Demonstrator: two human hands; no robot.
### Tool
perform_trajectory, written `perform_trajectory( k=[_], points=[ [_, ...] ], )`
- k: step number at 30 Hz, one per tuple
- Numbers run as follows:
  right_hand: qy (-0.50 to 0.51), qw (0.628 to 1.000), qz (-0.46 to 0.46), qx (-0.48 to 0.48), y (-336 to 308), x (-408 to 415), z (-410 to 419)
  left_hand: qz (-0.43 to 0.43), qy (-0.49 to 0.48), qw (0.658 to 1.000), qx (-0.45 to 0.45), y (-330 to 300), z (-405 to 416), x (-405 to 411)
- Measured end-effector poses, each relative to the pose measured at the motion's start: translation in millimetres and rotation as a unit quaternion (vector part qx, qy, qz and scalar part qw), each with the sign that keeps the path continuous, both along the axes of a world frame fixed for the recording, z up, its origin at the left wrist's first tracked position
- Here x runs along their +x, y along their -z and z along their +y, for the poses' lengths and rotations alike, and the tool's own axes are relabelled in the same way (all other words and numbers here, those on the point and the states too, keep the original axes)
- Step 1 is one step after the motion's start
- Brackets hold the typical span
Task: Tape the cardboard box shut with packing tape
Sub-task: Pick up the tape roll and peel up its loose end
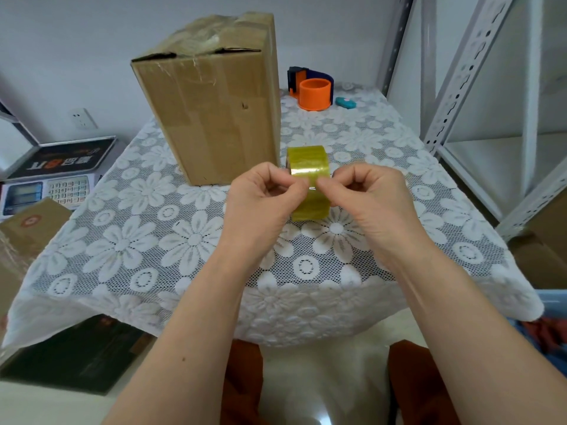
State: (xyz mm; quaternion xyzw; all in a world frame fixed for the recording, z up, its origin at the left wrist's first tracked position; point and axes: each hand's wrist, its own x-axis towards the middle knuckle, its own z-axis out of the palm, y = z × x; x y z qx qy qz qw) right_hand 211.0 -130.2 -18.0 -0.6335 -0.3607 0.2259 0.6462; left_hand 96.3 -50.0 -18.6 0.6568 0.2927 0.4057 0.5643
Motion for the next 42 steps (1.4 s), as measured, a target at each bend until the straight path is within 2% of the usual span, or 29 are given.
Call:
perform_trajectory(
  k=[8, 14, 24, 32, 42],
  points=[
    [0.02, 0.997, -0.075, -0.01, 3.4, 0.9, 3.6, -0.009, -0.01, 1.0, 0.002, 6.0, 3.0, 3.3],
    [0.021, 0.996, -0.089, -0.007, 3.1, 1.7, 4.3, -0.025, -0.008, 1.0, 0.001, 6.8, 1.8, 4.8],
    [0.031, 0.989, -0.143, 0.0, 6.1, 3.6, 6.1, -0.077, 0.005, 0.993, -0.084, 9.4, 1.0, 7.9],
    [-0.005, 0.986, -0.164, 0.005, 6.6, 1.7, 6.0, -0.109, -0.014, 0.98, -0.163, 4.7, 1.8, 7.7],
    [0.018, 0.983, -0.185, 0.006, 7.7, 4.8, 7.0, -0.09, 0.014, 0.983, -0.16, 0.3, -0.7, 3.6]
  ],
)
